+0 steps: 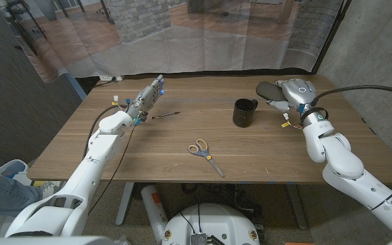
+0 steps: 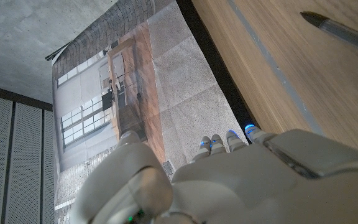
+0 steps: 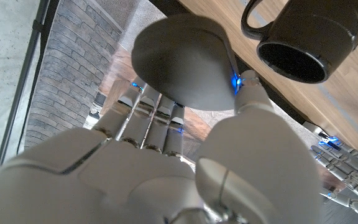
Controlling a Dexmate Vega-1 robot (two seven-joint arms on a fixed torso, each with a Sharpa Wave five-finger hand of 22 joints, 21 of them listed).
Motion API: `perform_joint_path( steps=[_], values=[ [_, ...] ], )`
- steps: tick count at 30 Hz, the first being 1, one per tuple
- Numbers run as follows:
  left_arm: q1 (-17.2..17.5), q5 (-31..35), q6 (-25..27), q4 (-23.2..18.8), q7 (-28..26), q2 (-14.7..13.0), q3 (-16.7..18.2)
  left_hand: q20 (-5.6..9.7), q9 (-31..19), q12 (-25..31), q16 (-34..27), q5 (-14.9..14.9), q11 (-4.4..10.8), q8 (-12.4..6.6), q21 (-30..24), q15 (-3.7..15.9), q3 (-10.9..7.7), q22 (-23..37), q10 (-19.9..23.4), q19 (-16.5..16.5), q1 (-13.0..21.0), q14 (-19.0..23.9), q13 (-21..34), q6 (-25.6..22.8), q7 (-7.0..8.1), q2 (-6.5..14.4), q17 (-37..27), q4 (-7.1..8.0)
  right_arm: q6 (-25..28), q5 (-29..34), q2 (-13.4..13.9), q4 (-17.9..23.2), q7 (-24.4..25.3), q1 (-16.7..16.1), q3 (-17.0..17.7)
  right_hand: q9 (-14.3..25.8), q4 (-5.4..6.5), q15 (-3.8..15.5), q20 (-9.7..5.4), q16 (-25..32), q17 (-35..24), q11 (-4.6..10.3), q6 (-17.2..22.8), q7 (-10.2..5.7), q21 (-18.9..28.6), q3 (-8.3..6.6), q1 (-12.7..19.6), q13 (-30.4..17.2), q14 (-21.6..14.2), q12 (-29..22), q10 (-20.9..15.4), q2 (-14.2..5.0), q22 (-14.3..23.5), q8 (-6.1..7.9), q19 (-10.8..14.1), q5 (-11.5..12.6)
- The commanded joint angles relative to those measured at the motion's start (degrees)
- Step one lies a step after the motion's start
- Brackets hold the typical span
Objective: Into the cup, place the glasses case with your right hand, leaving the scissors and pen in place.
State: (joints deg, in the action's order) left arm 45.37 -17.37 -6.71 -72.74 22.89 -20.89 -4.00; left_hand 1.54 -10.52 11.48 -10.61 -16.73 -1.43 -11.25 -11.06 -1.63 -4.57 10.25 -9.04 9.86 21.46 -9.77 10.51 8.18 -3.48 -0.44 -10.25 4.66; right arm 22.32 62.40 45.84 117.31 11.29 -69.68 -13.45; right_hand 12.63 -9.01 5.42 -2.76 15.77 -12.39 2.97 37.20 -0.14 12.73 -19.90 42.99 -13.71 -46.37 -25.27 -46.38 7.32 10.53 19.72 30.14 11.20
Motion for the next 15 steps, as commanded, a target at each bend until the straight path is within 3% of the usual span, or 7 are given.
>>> perform_joint_path(
  steps=[1,15],
  values=[
    [1.12,0.25,0.74,-2.1,-1.22,0.36,-0.4,0.06,-0.19,0.03,-0.05,0.18,-0.02,0.03,-0.35,0.06,0.36,0.23,-0.51,3.48,0.33,-3.01,0.18,0.04,-0.01,0.16,-0.23,0.06,-2.9,4.46,0.53,-0.65,-2.02,2.22,-1.33,0.31,0.24,7.69,-1.06,-0.28,-0.21,8.66,11.69,-12.13,-0.11,0.08,13.5,-0.27,-0.5,-0.16,-8.52,-13.52,0.27,0.13,0.22,-0.06],
    [2.88,1.78,1.11,-5.01,-4.59,2.04,-2.07,0.16,-0.19,0.04,-0.06,0.22,-0.08,0.02,-0.36,0.14,0.46,0.23,-0.52,3.54,0.46,-3.03,0.18,0.0,0.0,0.29,-0.23,0.04,-6.8,7.99,0.43,-1.57,-4.35,6.04,-3.76,0.3,0.21,7.76,-1.02,-0.39,-0.25,8.66,11.74,-12.19,-0.12,0.07,13.8,-0.3,-0.5,-0.03,-8.4,-13.64,0.27,0.01,0.26,-0.17]
  ],
)
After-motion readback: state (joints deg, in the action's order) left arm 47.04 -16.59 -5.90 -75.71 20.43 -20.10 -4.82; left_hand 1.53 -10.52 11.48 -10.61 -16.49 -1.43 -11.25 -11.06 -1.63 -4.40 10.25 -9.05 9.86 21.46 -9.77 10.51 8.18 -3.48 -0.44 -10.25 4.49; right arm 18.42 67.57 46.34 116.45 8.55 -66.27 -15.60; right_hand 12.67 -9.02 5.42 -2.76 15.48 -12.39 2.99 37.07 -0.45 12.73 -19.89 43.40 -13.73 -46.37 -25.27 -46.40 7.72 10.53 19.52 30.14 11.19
